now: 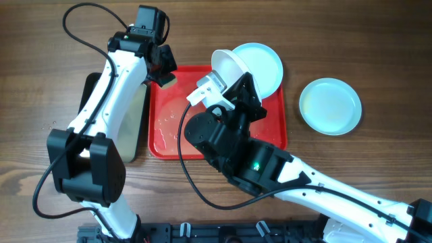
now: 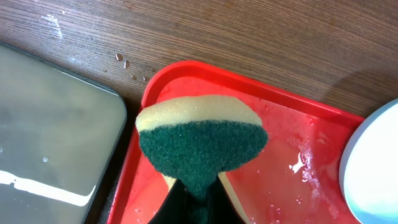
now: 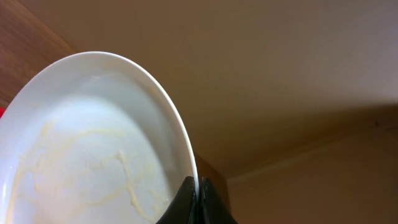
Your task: Clean dirty plates on tray and stack at the side
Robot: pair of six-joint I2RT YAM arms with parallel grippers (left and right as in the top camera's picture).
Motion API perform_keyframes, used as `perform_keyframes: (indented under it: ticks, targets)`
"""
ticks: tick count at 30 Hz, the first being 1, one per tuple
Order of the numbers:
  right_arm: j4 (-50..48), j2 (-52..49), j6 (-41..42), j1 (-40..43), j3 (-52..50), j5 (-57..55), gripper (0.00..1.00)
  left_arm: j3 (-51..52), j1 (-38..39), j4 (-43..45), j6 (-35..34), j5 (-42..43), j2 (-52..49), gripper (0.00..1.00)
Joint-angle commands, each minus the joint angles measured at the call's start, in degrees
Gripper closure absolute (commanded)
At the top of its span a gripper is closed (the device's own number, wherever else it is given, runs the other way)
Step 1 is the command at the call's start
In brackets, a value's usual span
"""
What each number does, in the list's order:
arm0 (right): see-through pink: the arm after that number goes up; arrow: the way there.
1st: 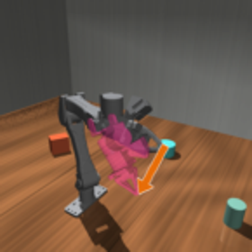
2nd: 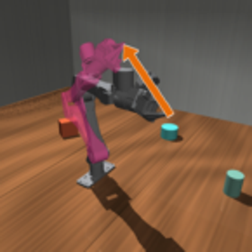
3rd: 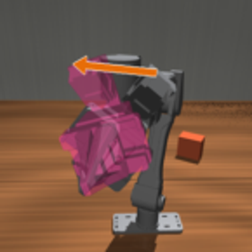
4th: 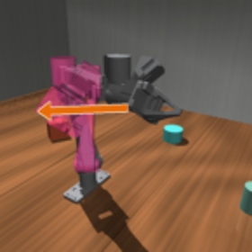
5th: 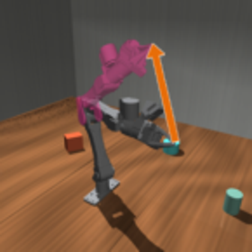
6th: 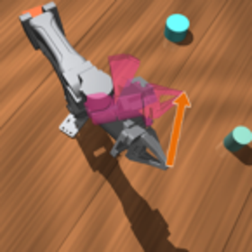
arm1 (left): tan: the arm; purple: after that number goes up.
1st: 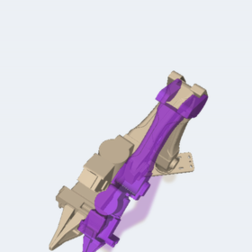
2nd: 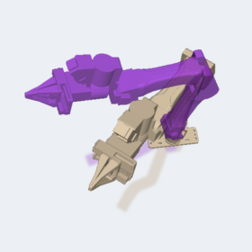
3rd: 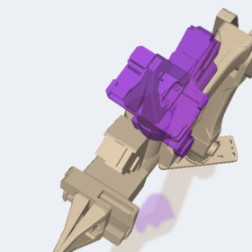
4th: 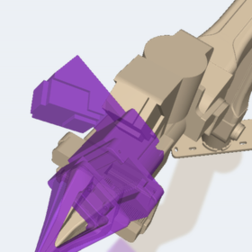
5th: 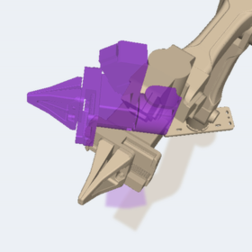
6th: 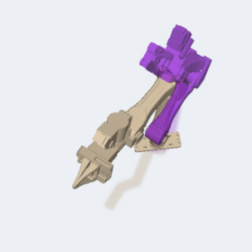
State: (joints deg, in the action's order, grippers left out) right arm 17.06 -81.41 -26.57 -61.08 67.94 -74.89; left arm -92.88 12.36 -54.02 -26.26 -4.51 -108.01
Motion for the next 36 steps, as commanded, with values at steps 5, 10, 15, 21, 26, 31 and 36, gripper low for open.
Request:
perform_keyframes:
  ticks: [5, 10, 15, 21, 26, 31, 36]
  targets:
    - [5.88, 0.61, 13.88, -0.17, -0.11, 15.93, 0.96, -0.87, -0.37, 0.15, -0.11, 0.59, -0.61, 0.96]
    - [18.84, -1.6, 47.69, 6.62, -0.15, 45.48, 0.96, -0.87, -0.39, 0.13, -0.11, 0.61, -0.61, 0.96]
    - [17.94, -9.4, 50.77, 18.56, -0.15, 72.13, 0.96, -0.87, -0.39, 0.11, -0.11, 0.59, -0.61, 0.96]
    - [13.55, -21.55, 51.17, 26.6, -0.13, 90.25, 0.96, -0.87, -0.37, 0.11, -0.11, 0.59, -0.61, 0.96]
    - [13.2, -23.98, 53.72, 28.11, -0.13, 91.32, 0.66, -0.87, -0.37, 0.11, -0.13, 0.63, -0.61, 0.96]
    - [13.27, -26.71, 56.87, 28.17, -0.13, 92.78, 0.55, -0.87, -0.37, 0.11, -0.13, 0.63, -0.61, 0.96]
    - [14.84, -27.04, 61.13, 28.87, -0.13, 91.25, 0.53, -0.87, -0.37, 0.11, -0.11, 0.63, -0.61, 0.96]
